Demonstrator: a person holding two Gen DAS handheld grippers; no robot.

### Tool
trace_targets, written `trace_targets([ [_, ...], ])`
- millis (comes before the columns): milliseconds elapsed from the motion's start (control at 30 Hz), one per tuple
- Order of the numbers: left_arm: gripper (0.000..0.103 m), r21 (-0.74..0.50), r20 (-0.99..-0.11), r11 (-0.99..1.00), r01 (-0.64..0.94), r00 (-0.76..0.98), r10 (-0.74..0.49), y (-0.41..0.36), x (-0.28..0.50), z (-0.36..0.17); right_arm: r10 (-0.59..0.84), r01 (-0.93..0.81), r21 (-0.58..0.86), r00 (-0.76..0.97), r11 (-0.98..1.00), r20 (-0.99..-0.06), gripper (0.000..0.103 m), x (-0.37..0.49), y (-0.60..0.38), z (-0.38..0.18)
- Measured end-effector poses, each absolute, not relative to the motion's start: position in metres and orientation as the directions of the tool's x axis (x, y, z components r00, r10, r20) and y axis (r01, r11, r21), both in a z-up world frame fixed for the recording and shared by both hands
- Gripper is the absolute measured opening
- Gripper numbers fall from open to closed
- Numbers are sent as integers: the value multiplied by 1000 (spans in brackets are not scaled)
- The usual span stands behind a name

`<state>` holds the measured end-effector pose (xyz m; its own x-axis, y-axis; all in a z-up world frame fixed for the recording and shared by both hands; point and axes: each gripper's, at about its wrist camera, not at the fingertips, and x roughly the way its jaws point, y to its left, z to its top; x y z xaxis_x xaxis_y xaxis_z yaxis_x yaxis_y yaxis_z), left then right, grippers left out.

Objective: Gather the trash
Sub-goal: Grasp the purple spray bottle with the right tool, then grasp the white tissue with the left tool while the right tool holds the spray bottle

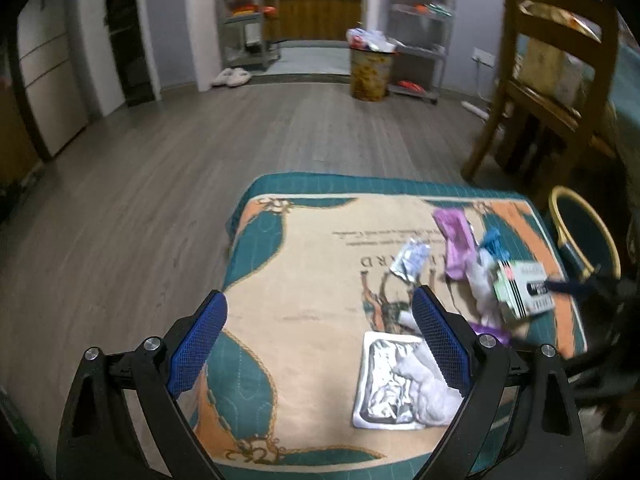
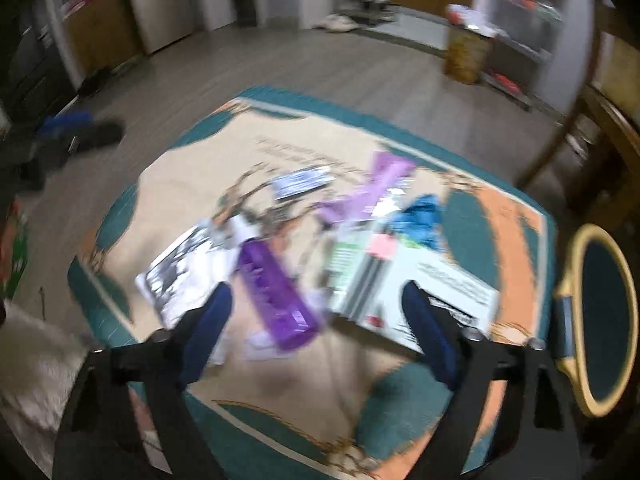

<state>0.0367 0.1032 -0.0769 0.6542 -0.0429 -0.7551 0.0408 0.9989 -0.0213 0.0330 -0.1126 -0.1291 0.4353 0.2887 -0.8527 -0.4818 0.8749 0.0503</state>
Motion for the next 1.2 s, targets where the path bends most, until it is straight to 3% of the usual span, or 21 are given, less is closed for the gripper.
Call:
trace_targets([
  [133,93,-58,-760,998,25,647,-60,111,41,-80,305,-557,51,374,829,-876,52,36,-91,-146],
  [267,93,-56,-767,998,29,639,-61,112,47,-84,279,-592,26,341,806,-898,45,42,-76,-160],
  [367,93,-57,-772,998,28,632,-62,113,53,-88,260,-602,16,320,798,-911,45,49,-70,-170],
  [567,93,-70,-779,997,27,623,-72,114,59,-94,262,-628,30,281,778,-923,35,51,-64,-177],
  [967,93,-50,-801,993,110,590,-106,85,56,-103,396,-485,194,356,852,-846,32,57,-110,-122],
  [1067,88,-60,-820,984,167,554,-144,70,51,-111,413,-449,219,396,866,-820,32,57,-127,-106],
  [1200,73,-38,-856,956,290,485,-181,38,45,-127,396,-372,234,451,898,-800,32,62,-155,-89],
])
